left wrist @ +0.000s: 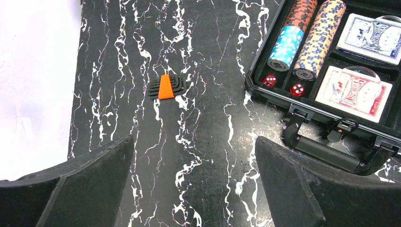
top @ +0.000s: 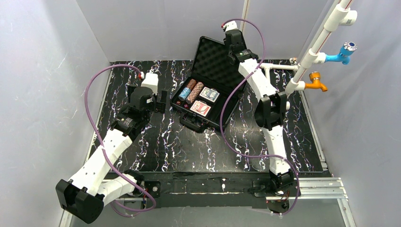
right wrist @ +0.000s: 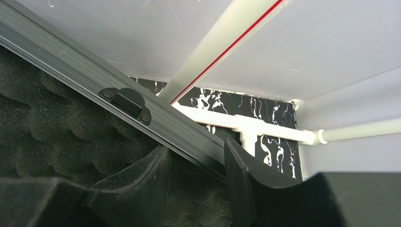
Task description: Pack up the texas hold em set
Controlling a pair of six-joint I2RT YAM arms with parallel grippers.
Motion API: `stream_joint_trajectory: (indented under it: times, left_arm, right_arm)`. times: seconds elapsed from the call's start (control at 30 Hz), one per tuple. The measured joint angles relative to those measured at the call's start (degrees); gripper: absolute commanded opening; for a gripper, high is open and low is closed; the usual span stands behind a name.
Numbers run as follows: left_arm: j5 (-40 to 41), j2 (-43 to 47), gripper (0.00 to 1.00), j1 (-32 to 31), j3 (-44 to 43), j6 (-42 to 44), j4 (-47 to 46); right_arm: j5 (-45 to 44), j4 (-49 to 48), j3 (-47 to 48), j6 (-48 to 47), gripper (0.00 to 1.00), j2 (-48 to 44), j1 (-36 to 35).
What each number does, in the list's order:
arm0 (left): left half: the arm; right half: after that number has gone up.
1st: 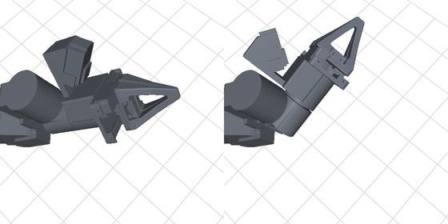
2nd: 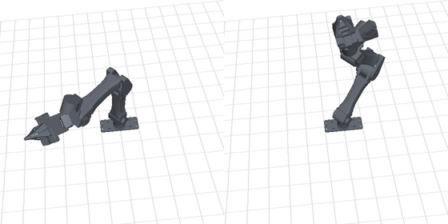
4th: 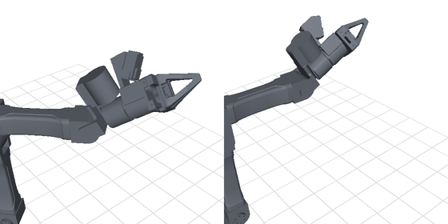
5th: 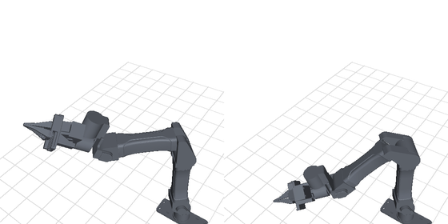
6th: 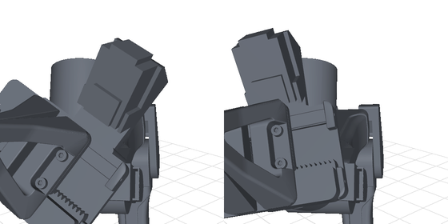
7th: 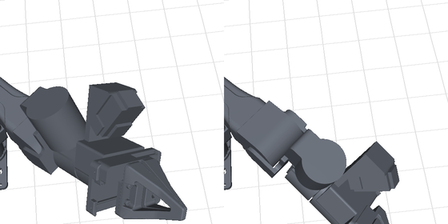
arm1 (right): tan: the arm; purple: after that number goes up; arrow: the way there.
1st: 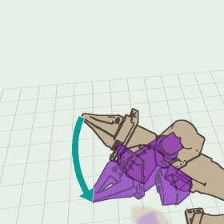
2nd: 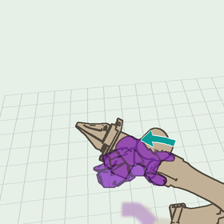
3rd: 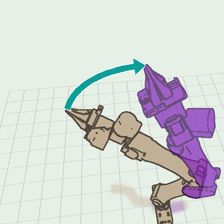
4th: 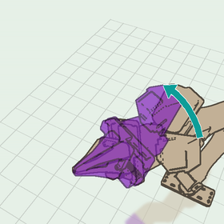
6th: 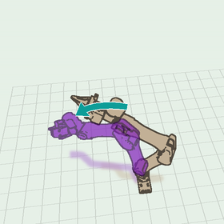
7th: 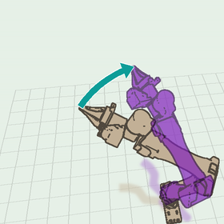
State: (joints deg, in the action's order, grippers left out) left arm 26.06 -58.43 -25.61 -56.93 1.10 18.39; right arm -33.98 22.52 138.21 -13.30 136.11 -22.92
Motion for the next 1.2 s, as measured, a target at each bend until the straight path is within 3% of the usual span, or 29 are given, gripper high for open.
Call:
stream_joint_trajectory:
  times: [0.33, 1.2]
  left_arm:
    - [0.02, 0.00, 0.99, 0.00, 0.00, 0.00, 0.00]
    - [0.09, 0.00, 0.99, 0.00, 0.09, 0.00, 0.00]
  right_arm:
    - [-1.92, 1.53, -3.78, 0.66, 0.33, -4.59, -2.73]
    - [-10.08, -6.03, -33.53, 1.64, 0.34, -27.23, -15.54]
